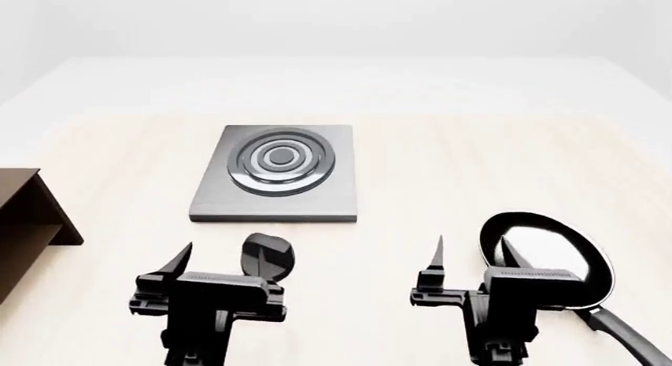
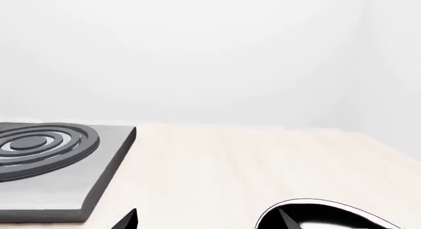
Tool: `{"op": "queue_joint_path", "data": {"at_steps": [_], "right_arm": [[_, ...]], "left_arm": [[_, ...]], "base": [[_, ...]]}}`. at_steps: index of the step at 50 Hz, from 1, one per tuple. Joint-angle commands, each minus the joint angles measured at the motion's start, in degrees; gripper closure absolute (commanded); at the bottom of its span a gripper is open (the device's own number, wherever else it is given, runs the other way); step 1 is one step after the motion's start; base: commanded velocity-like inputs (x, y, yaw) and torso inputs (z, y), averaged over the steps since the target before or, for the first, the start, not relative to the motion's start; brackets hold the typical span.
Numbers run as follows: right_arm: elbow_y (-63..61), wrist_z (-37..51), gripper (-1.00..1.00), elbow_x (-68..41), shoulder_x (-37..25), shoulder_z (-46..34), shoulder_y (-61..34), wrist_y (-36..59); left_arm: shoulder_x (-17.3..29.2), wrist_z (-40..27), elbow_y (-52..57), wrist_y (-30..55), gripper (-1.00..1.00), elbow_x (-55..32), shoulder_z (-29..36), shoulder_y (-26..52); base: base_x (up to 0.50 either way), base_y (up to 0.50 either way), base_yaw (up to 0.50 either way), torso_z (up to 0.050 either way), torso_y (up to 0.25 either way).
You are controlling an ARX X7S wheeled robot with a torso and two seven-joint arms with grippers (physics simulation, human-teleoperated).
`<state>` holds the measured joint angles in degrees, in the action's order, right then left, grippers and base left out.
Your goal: Turn on the stove and put the frying pan on it.
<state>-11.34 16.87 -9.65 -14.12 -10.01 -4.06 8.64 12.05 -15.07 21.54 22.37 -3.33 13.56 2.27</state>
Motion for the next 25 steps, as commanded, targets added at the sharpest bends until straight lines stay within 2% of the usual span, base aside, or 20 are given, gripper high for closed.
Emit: {"op": "queue_joint_path", "data": {"at_steps": [1, 15, 20, 25], "right_arm": [[-8.50, -4.21, -1.00, -3.90, -4.12, 1.68, -1.94, 11.81], [-22.59, -8.18, -1.00, -9.96, -14.94, 3.16, -7.39, 32.62], [-24.69, -9.81, -1.00, -9.78, -18.79, 1.41, -10.54, 37.42], [-23.86, -13.87, -1.00, -15.22, -22.10, 2.03, -16.45, 48.49]], "left_arm": [[1.13, 0.84, 3.87, 1.57, -1.00, -0.04, -2.62, -1.58], [1.81, 0.69, 2.65, -0.37, -1.00, -0.98, -3.48, -1.96], [1.65, 1.09, 1.50, -0.89, -1.00, -1.21, -2.74, -1.04], [1.87, 1.43, 0.07, -2.43, -1.00, -1.00, -2.04, -0.75]], "base": [[0.00, 0.00, 0.00, 0.000, 0.000], [0.00, 0.00, 0.00, 0.000, 0.000], [0.00, 0.00, 0.00, 0.000, 0.000], [0.00, 0.00, 0.00, 0.000, 0.000]]}}
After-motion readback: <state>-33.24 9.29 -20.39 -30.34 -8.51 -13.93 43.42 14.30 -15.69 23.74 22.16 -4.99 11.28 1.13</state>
